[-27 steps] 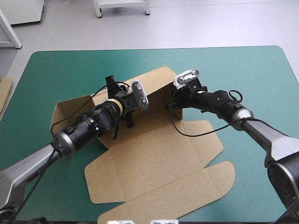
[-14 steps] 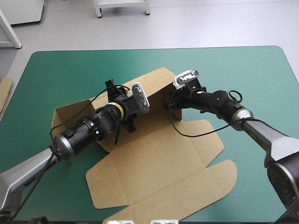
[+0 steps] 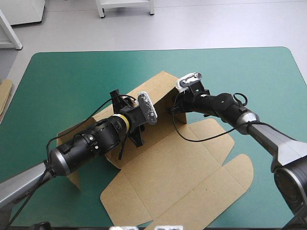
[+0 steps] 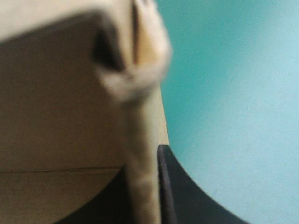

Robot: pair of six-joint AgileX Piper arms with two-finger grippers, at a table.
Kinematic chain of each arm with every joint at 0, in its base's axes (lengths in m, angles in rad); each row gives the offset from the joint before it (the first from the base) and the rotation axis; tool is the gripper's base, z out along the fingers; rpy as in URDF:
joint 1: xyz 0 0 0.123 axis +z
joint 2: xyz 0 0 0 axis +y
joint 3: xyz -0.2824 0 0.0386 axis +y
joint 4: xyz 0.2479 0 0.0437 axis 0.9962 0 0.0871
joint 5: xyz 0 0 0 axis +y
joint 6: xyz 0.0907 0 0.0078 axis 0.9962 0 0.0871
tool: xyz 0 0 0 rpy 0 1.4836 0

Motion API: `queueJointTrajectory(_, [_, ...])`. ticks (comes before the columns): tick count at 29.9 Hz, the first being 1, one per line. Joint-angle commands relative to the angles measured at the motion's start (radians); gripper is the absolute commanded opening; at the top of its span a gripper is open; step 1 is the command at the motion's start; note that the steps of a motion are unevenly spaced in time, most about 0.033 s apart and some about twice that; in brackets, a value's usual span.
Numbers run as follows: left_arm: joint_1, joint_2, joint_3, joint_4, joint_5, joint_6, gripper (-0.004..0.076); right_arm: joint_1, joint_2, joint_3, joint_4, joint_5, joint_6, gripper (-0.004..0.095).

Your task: Fold the box

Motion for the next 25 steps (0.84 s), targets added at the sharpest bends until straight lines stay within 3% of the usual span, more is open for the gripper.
queueJointTrajectory(1, [-0.033, -0.028, -0.017, -0.058, -0.041, -0.021, 0.0426, 0.008, -0.059, -0.034, 0.098, 0.012, 0.059, -0.0005])
queueJointTrajectory(16, [-0.139, -0.032, -0.049, -0.091, -0.005, -0.1, 0.0426, 0.008, -0.028, -0.103, 0.079, 0.034, 0.096, -0.0003])
queueJointTrajectory(25, [-0.137, -0.051, -0.186, -0.14, 0.082, -0.13, 0.0392, 0.008, 0.0, -0.107, -0.023, 0.032, 0.202, -0.0003])
